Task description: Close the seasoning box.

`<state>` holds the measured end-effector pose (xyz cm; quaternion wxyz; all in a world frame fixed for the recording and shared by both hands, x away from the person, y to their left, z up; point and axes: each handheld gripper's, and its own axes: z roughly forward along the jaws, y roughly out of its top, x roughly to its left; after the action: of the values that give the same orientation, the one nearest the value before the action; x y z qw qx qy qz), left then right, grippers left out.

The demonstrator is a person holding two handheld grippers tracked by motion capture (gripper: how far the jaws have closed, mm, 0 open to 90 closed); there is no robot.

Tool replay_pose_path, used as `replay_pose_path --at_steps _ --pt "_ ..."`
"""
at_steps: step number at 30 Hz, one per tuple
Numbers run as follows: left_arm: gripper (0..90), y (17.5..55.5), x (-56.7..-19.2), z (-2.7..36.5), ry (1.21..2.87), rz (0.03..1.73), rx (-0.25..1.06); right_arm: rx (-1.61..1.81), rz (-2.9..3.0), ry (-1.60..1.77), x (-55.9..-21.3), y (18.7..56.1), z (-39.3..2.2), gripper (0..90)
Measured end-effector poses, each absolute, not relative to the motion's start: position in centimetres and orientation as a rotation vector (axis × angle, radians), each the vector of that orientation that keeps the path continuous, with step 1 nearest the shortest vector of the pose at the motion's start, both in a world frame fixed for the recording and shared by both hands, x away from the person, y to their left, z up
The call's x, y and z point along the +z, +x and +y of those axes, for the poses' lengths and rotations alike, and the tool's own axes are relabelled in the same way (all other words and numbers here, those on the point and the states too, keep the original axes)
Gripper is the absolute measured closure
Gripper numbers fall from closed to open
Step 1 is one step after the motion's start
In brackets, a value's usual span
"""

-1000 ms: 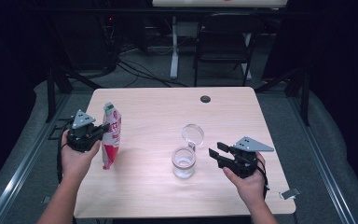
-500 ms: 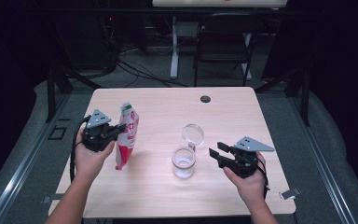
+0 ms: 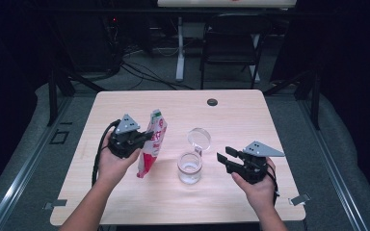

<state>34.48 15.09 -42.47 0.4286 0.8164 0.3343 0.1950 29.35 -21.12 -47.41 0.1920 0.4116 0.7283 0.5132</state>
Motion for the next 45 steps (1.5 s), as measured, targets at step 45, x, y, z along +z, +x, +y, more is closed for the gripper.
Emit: replay_pose_path --at_steps 45 --pt "89.7 29.2 -47.4 18.1 1.938 0.807 0.270 1.435 2.416 0.806 -46.7 33.6 -11.0 63.0"
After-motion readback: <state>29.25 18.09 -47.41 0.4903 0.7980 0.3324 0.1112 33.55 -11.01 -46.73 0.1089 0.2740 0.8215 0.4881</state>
